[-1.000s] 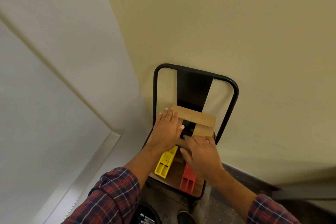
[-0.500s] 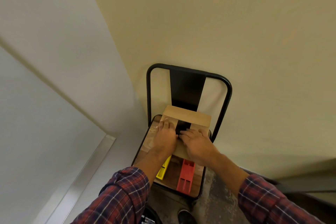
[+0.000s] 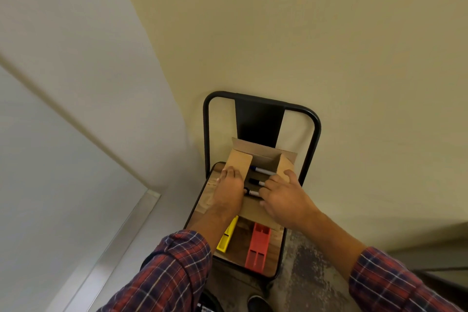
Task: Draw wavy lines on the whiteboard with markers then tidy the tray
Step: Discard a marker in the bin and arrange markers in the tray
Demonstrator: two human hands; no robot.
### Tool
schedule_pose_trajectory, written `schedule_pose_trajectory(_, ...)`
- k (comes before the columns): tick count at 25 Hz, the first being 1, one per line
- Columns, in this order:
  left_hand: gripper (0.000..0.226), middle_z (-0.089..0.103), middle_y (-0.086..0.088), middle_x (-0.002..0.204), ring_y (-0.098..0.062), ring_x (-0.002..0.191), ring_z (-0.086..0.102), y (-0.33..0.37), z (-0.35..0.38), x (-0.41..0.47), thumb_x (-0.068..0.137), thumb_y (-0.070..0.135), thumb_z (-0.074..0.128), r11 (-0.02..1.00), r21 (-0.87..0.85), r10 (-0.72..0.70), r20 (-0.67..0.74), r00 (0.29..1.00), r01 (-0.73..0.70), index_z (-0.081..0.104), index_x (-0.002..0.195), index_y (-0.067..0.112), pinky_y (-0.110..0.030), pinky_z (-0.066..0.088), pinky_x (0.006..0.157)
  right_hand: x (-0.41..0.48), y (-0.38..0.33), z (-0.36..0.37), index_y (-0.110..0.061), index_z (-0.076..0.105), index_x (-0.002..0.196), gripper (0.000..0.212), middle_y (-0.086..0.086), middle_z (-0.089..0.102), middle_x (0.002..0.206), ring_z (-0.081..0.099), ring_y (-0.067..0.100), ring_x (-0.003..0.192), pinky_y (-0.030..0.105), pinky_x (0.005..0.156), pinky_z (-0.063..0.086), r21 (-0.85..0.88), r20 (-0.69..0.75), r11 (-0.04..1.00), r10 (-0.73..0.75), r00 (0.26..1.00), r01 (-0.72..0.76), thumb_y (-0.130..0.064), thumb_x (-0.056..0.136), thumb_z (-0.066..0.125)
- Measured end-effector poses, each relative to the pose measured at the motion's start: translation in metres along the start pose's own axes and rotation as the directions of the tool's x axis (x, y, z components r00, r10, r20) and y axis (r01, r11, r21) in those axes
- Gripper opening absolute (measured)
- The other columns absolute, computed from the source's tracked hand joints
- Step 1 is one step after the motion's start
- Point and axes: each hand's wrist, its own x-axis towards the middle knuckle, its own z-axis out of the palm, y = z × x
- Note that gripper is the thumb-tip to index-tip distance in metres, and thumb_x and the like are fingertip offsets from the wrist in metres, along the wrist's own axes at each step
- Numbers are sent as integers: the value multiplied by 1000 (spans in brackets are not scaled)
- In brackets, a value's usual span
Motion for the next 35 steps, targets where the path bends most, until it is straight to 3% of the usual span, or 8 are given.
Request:
schedule_pose_trajectory(6,64,33,-21,166,-36,155,31,-3,-11,-4,104,16,55,998,-46,30,-56,998,-33,29,160,0,-45,32,127,-52,5,3,-28,69,108,23,-5,66,111,61,19,113,55,115,30,48,-72,979,201,977,-197,-41,97,54)
schedule_pose_trajectory(10,46,52,-20,152,-34,134,56,-13,-20,-8,102,12,51,990,-124,46,-188,981,-70,49,146,1,-42,52,110,-70,-2,11,-25,73,112,28,-2,70,123,63,20,121,57,115,35,64,-35,961,273,961,-270,-40,90,69)
schedule_pose_trajectory(13,48,57,-19,146,-31,116,65,-21,-24,-6,101,6,49,968,-243,0,-236,972,-59,47,150,5,-38,58,98,-77,-8,19,-25,71,115,31,-1,69,125,61,21,126,56,118,33,44,44,957,286,957,-288,-45,93,63)
schedule_pose_trajectory(15,50,53,-20,153,-31,120,66,-26,-29,-6,104,4,47,960,-273,-12,-244,970,-57,44,154,7,-37,56,102,-76,-13,20,-24,71,115,29,0,70,122,61,24,123,55,118,32,6,91,957,287,954,-289,-43,96,58)
schedule_pose_trajectory(19,55,36,-19,168,-36,148,48,-32,-32,-6,109,5,43,966,-257,-30,-217,976,-27,36,163,11,-43,44,119,-45,-20,-7,-19,67,117,25,5,68,118,63,28,112,45,110,40,-23,162,969,247,955,-247,-20,93,60)
schedule_pose_trajectory(24,58,37,-16,168,-39,143,51,-35,-30,0,108,3,42,965,-261,-61,-178,982,12,32,164,14,-49,49,116,33,-30,-24,-12,61,128,29,12,63,124,66,33,111,44,90,54,96,280,949,262,924,-299,-15,99,59)
schedule_pose_trajectory(30,66,19,-12,176,-31,163,14,-37,-32,-3,108,16,44,1000,-5,29,-186,982,-30,17,168,14,-46,22,131,106,-25,28,-5,32,155,74,26,34,153,41,49,137,59,112,39,26,560,859,411,719,-511,-41,98,62)
schedule_pose_trajectory(35,75,0,-12,178,-30,164,-5,-47,-28,-11,110,28,42,988,144,70,-144,987,-49,-3,168,14,-52,5,133,118,-19,75,-9,29,157,76,22,30,156,40,45,139,59,114,36,-105,561,812,525,640,-574,-47,98,58)
